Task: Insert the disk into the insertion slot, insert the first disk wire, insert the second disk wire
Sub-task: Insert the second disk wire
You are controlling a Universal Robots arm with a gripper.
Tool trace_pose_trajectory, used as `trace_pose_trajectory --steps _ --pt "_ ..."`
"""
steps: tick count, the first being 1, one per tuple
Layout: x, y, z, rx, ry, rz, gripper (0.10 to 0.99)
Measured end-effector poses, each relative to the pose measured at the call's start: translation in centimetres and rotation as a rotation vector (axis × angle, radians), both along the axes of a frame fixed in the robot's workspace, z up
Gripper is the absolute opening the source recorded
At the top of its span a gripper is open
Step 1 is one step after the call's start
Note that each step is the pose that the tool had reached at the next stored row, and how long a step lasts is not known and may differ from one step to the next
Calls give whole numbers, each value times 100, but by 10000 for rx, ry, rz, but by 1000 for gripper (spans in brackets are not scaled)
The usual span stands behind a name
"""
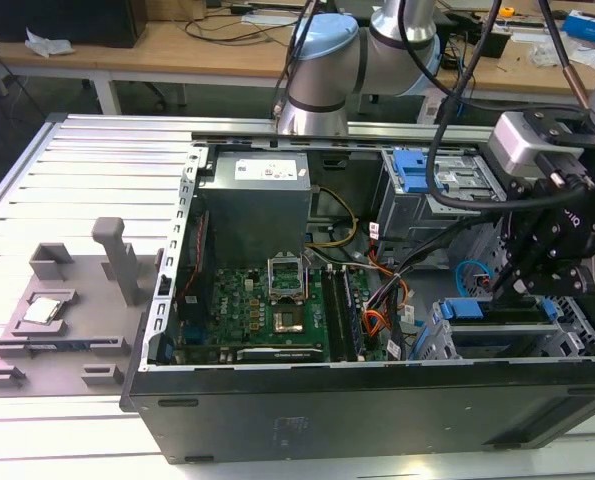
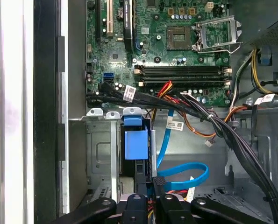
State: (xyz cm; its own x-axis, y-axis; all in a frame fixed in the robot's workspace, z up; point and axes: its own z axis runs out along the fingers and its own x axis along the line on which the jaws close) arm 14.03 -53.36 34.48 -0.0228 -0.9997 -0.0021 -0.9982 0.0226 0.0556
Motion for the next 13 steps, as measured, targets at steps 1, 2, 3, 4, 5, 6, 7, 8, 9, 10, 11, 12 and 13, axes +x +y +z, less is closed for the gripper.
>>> trace_pose_trajectory --steps 1,2,3,4,5,6,7,8,9,10,11,12,13 --pt "7 0 -4 0 0 1 165" --pt "13 0 -9 0 1 1 165" --pt "16 0 -12 0 1 1 165" --pt "20 0 -17 0 0 0 165" --pt "21 0 -20 0 0 -1 165" --pt "23 0 -22 0 0 0 165" --pt "24 0 -25 -2 1 1 165" --pt "25 0 -27 -2 1 1 165" --pt "26 -1 -32 -3 0 1 165" --pt "27 -1 -38 -2 1 1 165" --pt "27 -2 -41 -2 1 1 165" --pt "28 -3 -43 -1 1 1 165" --pt "28 -5 -45 0 0 1 165"
